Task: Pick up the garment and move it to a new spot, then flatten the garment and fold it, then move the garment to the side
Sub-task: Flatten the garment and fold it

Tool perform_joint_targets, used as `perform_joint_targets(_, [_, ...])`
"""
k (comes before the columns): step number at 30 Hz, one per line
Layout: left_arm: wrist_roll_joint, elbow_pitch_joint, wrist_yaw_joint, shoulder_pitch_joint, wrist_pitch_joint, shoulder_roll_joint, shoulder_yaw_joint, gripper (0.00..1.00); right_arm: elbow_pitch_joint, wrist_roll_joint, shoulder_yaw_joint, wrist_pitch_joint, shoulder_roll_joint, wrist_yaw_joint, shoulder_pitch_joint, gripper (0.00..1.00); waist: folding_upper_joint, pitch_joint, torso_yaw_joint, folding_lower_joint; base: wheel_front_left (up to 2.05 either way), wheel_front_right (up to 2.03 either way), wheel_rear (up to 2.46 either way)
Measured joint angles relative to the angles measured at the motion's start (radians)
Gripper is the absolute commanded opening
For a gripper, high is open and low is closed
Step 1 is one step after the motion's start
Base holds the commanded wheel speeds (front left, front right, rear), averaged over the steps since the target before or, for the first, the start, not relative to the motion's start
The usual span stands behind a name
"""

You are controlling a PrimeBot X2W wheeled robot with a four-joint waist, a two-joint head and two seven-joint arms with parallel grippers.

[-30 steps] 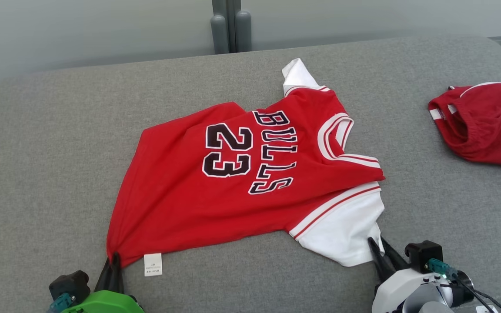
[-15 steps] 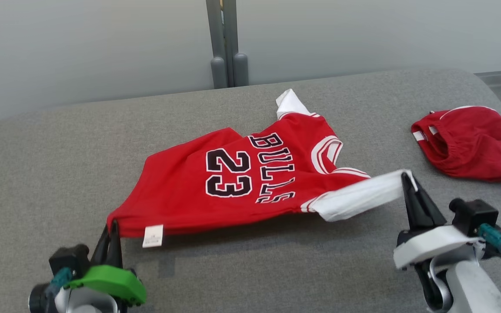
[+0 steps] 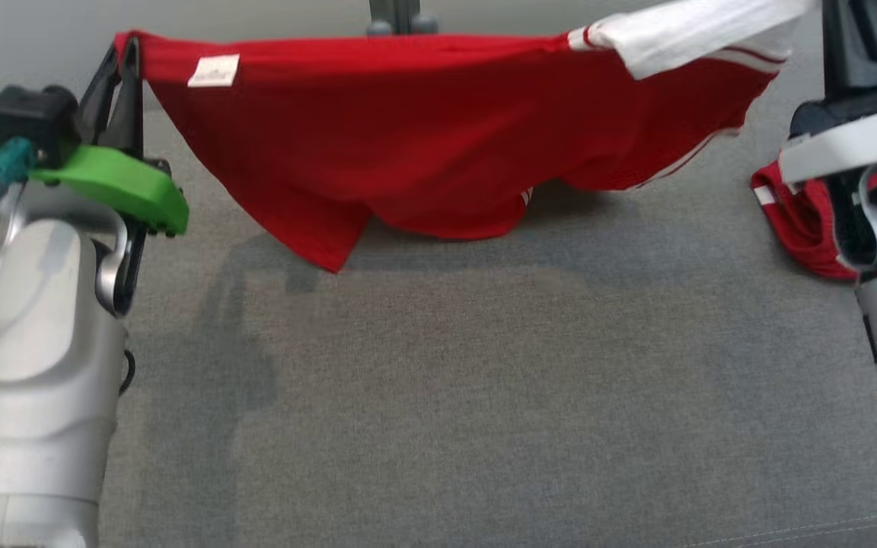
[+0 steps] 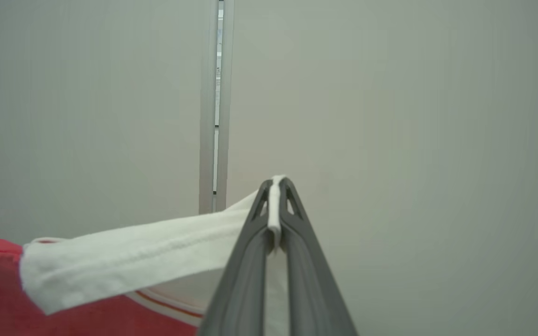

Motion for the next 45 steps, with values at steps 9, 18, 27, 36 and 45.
perform_joint_targets(9, [0.017, 0.187, 0.013, -0.410, 0.026, 0.006, -0.063, 0.00, 0.255, -0.071, 0.079, 0.001, -0.082, 0.000, -0.414, 0.00, 0.0000, 0.186, 0.027, 0.0002, 0.00, 0.00, 0.00])
perform_joint_targets(18, [0.111, 0.263, 0.119, -0.773, -0.043, 0.028, -0.087, 0.00, 0.222, -0.245, -0.119, 0.001, -0.055, 0.000, -0.766, 0.00, 0.0000, 0.367, 0.060, 0.0002, 0.00, 0.00, 0.00])
perform_joint_targets(27, [0.141, 0.058, 0.152, -0.746, -0.050, 0.062, -0.068, 0.00, 0.109, -0.372, -0.220, 0.001, -0.025, 0.000, -0.845, 0.00, 0.0000, 0.416, 0.097, 0.0001, 0.00, 0.00, 0.00])
perform_joint_targets(36, [0.099, 0.048, 0.119, -0.495, -0.050, 0.046, -0.016, 0.00, 0.103, -0.283, -0.180, 0.000, -0.056, 0.001, -0.640, 0.00, 0.0000, 0.433, 0.079, 0.0001, 0.00, 0.00, 0.00])
perform_joint_targets(45, [0.036, -0.007, 0.080, -0.063, -0.049, -0.051, 0.104, 0.00, 0.067, 0.012, -0.092, 0.000, -0.109, 0.002, -0.111, 0.00, 0.0000, 0.395, 0.061, 0.0000, 0.00, 0.00, 0.00])
